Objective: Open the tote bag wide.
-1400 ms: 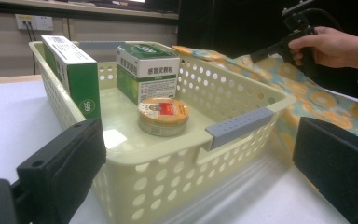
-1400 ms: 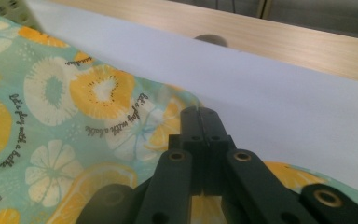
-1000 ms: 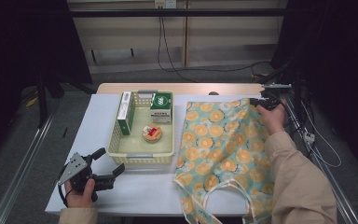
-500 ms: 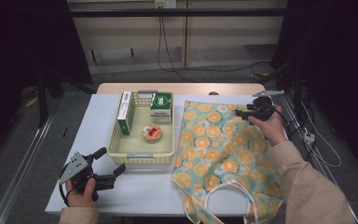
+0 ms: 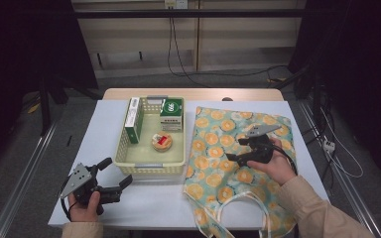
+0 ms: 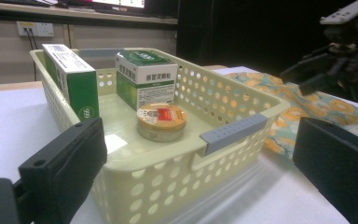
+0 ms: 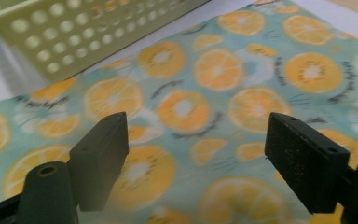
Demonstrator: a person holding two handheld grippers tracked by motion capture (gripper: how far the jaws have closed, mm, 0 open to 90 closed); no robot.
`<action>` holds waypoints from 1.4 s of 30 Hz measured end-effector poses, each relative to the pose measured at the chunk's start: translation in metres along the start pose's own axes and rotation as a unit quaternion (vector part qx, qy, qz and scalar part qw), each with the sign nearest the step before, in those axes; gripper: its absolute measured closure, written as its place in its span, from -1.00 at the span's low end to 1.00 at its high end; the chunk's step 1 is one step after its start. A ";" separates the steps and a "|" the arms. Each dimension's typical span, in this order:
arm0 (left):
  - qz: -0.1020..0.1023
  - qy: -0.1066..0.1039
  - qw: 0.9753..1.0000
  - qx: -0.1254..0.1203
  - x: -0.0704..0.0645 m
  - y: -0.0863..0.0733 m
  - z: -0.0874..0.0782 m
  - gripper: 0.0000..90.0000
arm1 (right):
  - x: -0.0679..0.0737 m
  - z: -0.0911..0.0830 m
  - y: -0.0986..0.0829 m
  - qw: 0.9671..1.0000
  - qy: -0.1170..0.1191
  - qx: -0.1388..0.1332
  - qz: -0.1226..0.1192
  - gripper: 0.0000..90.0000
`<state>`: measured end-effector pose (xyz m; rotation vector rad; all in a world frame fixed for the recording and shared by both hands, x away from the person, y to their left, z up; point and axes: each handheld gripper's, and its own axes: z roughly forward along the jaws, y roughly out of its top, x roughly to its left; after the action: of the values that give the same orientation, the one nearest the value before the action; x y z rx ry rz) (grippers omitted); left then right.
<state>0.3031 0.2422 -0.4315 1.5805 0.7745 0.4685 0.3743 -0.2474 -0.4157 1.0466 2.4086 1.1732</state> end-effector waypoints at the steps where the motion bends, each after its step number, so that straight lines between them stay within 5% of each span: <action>1: -0.001 0.001 1.000 0.000 0.000 0.000 0.000 -0.94 | 0.006 -0.001 -0.002 1.000 0.008 0.002 -0.003 -0.54; 19: -0.004 0.004 1.000 0.003 -0.002 -0.002 0.000 -0.94 | 0.061 -0.015 -0.050 0.995 0.077 0.035 -0.048 -0.64; 29: -0.001 0.004 1.000 0.007 -0.003 -0.002 0.002 -0.94 | 0.068 -0.011 -0.069 0.992 0.067 0.054 -0.089 -0.49; 36: -0.001 0.007 1.000 0.007 -0.002 -0.001 0.001 -0.94 | 0.070 -0.011 -0.067 0.991 0.078 0.040 -0.097 0.33; 38: -0.001 0.007 1.000 0.007 -0.002 -0.001 0.001 -0.94 | 0.070 -0.010 -0.066 0.991 0.082 0.040 -0.098 0.81; 42: -0.002 0.006 1.000 0.005 -0.003 -0.001 0.001 -0.94 | 0.070 -0.007 -0.061 0.989 0.088 0.048 -0.106 1.00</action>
<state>0.3014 0.2396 -0.4321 1.5866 0.7900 0.4728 0.2914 -0.2273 -0.4531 0.7159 2.6572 1.1291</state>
